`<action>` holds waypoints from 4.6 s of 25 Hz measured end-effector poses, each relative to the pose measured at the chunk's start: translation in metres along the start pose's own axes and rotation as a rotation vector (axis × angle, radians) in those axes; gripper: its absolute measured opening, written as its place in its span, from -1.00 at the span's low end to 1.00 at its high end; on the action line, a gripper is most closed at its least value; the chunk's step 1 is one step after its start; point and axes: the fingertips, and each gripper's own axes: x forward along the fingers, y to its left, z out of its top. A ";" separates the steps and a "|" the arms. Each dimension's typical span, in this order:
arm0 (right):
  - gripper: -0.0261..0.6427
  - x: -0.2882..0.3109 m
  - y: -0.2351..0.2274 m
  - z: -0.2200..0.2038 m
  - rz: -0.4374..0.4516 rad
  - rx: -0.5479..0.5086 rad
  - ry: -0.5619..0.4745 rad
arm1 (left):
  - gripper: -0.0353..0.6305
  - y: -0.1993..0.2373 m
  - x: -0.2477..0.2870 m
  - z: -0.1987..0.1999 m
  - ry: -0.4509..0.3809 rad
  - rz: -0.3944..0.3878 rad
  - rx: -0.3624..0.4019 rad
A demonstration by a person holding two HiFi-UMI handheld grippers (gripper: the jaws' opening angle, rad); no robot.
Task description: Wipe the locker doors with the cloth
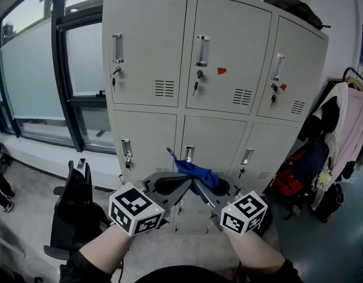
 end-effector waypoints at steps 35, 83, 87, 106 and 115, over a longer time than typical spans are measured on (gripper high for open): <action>-0.61 0.155 0.091 0.083 0.184 -0.169 -0.085 | -0.87 0.100 -0.130 0.051 -0.065 0.026 0.033; -0.61 0.376 -0.002 0.447 0.058 -1.148 -0.169 | -0.87 0.244 -0.087 0.200 -0.145 -0.159 0.247; -0.61 0.384 -0.002 0.441 0.035 -1.248 -0.129 | -0.87 0.247 -0.088 0.198 -0.142 -0.147 0.253; -0.61 0.384 0.006 0.341 0.162 -1.267 0.039 | -0.87 0.242 -0.090 0.177 -0.129 -0.149 0.205; -0.61 0.377 0.010 0.288 0.217 -1.209 0.058 | -0.87 0.226 -0.091 0.152 -0.101 -0.163 0.187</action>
